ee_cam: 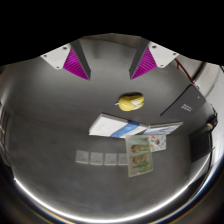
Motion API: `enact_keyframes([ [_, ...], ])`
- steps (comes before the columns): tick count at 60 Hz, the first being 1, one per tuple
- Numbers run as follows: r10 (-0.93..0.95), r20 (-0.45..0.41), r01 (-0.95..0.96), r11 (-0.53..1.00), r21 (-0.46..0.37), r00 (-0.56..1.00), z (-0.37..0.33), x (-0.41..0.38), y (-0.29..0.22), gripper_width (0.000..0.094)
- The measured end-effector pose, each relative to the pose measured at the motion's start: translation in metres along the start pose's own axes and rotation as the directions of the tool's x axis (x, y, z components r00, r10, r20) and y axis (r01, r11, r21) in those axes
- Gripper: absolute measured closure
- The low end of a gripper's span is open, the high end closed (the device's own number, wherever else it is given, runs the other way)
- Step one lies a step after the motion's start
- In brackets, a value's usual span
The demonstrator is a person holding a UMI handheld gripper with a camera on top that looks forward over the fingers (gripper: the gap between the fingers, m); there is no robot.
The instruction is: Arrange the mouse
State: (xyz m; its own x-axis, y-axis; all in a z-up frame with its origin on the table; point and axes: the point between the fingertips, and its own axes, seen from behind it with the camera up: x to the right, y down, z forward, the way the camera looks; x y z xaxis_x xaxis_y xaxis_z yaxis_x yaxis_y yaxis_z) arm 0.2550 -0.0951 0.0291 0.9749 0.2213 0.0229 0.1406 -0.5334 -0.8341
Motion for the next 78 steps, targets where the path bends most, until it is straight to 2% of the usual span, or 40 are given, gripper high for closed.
enact_keyframes([
  [17, -0.139, 0.183, 0.143, 0.990, -0.010, 0.973, 0.086, -0.048, -0.016, 0.0106],
  [26, -0.150, 0.194, 0.155, 0.988, -0.009, 0.969, 0.117, -0.045, -0.038, 0.0098],
  [36, -0.141, 0.259, 0.152, 0.988, -0.023, 0.955, 0.157, -0.060, -0.062, 0.0098],
  [40, -0.139, 0.260, 0.148, 0.989, -0.013, 0.956, 0.175, -0.065, -0.073, 0.0098],
  [45, -0.129, 0.251, 0.138, 0.990, -0.019, 0.959, 0.191, -0.071, -0.084, 0.0100],
  [50, -0.114, 0.212, 0.123, 0.992, -0.029, 0.971, 0.200, -0.070, -0.085, 0.0409],
  [63, -0.041, 0.144, 0.049, 0.997, -0.052, 0.989, 0.199, -0.067, -0.086, 0.0532],
  [67, 0.000, 0.087, 0.005, 0.998, -0.056, 0.996, 0.195, -0.060, -0.086, 0.0548],
  [74, 0.092, -0.024, -0.092, 0.996, -0.001, 0.995, 0.165, -0.055, -0.100, 0.0550],
  [78, 0.116, -0.089, -0.110, 0.992, 0.062, 0.989, 0.134, -0.063, -0.117, 0.0551],
])
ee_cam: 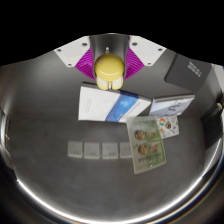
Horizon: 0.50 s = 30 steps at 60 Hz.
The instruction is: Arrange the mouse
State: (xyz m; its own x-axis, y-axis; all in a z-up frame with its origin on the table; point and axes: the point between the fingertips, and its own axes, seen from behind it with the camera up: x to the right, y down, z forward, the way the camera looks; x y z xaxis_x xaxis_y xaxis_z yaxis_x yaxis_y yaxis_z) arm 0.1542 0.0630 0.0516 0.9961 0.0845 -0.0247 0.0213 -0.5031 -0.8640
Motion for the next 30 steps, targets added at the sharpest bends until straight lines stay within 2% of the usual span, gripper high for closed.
enact_keyframes([
  [8, 0.067, -0.126, -0.053, 0.992, 0.111, 0.990, -0.073, -0.055, -0.039, 0.0553],
  [15, 0.088, -0.149, -0.066, 0.987, 0.143, 0.985, -0.106, -0.155, -0.045, 0.0554],
  [22, 0.078, -0.153, -0.058, 0.990, 0.127, 0.985, -0.098, -0.254, -0.019, 0.0554],
  [30, 0.045, -0.176, -0.039, 0.999, 0.034, 0.983, -0.058, -0.324, 0.031, 0.0553],
])
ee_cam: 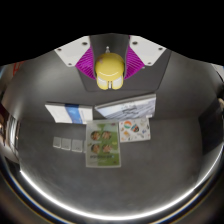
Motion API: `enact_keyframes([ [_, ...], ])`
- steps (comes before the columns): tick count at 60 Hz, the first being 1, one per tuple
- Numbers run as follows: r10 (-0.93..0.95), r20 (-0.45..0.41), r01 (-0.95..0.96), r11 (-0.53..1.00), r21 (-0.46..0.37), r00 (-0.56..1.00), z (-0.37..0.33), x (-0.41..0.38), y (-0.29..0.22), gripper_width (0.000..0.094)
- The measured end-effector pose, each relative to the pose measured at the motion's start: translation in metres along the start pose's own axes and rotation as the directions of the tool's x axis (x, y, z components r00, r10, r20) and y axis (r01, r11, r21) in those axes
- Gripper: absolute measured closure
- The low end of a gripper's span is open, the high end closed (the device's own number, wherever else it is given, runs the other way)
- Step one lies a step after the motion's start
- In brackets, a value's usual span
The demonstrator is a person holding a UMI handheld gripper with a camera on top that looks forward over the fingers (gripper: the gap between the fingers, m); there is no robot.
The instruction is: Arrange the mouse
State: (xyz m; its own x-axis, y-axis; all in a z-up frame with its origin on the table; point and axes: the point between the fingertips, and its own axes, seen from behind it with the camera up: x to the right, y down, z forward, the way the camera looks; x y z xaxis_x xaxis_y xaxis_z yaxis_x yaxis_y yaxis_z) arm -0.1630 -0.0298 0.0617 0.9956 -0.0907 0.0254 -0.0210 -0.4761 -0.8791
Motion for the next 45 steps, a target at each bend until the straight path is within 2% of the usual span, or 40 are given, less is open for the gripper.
enact_keyframes([
  [13, 0.018, -0.024, -0.021, 0.990, -0.140, 1.000, 0.036, -0.037, 0.062, 0.0545],
  [14, 0.025, -0.027, -0.028, 0.993, -0.113, 0.999, 0.038, -0.037, 0.059, 0.0539],
  [20, -0.007, -0.036, 0.003, 0.993, -0.122, 0.999, 0.044, -0.037, 0.057, 0.0518],
  [28, -0.012, 0.031, 0.016, 0.986, -0.167, 0.999, 0.046, -0.040, 0.055, 0.0409],
  [29, 0.000, 0.043, 0.008, 0.985, -0.175, 0.999, 0.045, -0.041, 0.056, 0.0323],
  [30, 0.010, 0.055, 0.000, 0.984, -0.177, 0.998, 0.045, -0.041, 0.056, 0.0310],
  [35, 0.046, 0.106, -0.025, 0.982, -0.186, 0.993, 0.033, -0.039, 0.053, 0.0050],
  [37, 0.050, 0.125, -0.026, 0.981, -0.190, 0.991, 0.028, -0.037, 0.051, 0.0105],
  [45, 0.069, 0.154, -0.042, 0.984, -0.171, 0.986, -0.009, -0.007, 0.044, 0.0086],
])
